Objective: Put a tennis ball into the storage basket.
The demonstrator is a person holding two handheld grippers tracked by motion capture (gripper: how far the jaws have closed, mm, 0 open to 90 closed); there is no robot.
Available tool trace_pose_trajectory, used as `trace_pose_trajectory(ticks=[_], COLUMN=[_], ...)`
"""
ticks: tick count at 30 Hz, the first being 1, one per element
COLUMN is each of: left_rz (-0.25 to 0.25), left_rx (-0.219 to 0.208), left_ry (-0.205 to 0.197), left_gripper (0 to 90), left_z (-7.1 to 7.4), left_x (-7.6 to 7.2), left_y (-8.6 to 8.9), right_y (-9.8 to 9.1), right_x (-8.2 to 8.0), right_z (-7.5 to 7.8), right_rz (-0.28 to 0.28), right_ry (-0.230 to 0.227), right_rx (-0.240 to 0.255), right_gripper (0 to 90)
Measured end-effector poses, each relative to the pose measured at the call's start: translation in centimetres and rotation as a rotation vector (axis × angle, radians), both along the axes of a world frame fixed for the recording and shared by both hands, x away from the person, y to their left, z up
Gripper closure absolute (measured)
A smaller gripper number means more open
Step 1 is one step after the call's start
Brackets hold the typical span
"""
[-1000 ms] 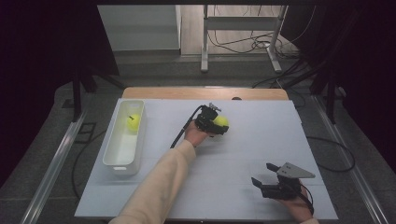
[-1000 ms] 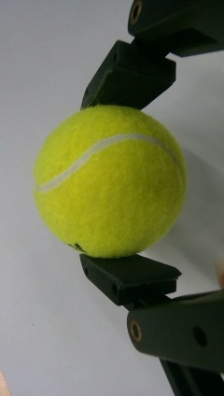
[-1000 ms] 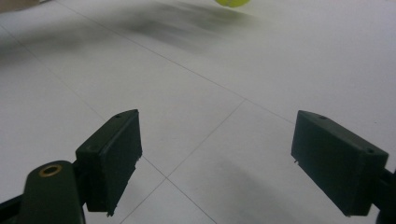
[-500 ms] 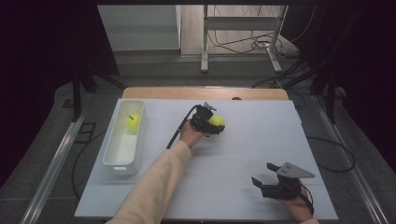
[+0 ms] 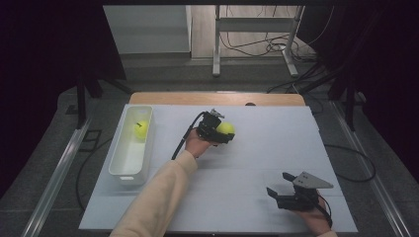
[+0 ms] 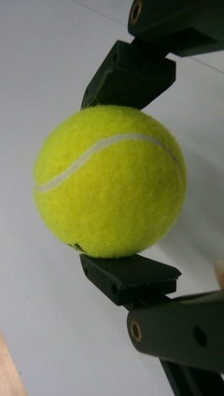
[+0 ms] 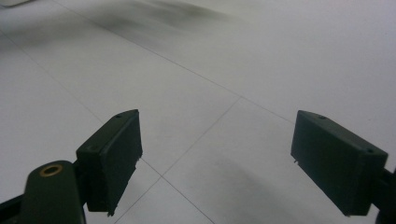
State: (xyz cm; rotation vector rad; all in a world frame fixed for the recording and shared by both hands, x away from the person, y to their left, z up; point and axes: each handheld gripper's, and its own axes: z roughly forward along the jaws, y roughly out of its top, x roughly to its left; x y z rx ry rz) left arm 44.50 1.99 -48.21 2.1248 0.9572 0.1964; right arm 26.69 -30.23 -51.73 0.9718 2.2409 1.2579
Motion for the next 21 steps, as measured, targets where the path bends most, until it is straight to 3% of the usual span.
trace_pose_trajectory(ticks=[5,21], left_rz=[-0.013,-0.007], left_rx=[-0.029,-0.048], left_ry=[-0.016,-0.027], left_gripper=[26.7,26.8], left_z=[0.7,0.8], left_x=[-0.8,-2.0], left_y=[0.7,2.4], right_y=[0.0,0.0], right_x=[0.0,0.0], right_z=[0.0,0.0], right_rz=[-0.002,0.000], right_ry=[0.001,-0.001], right_rx=[-0.004,-0.001], right_gripper=[16.7,16.7])
